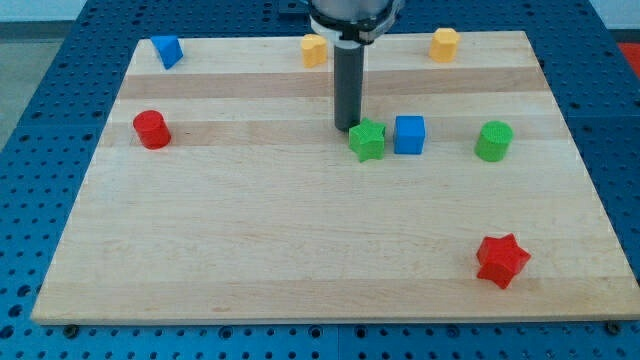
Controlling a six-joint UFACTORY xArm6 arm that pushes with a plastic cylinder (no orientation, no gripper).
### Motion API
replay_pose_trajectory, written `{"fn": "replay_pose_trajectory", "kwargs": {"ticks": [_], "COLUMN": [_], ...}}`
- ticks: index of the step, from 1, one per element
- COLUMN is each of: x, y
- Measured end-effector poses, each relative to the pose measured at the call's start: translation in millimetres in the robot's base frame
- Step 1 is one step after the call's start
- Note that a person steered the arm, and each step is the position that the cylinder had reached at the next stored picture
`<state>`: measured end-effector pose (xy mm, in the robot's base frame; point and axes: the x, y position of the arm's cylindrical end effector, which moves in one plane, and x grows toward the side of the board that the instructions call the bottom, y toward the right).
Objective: Place the green star at bottom center
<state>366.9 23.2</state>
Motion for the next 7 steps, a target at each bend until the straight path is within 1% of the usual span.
{"fn": "replay_pose_trajectory", "kwargs": {"ticks": [1,2,4,5,7], "x": [-10,-11,24,26,69], "y": [37,37,29,14,8]}}
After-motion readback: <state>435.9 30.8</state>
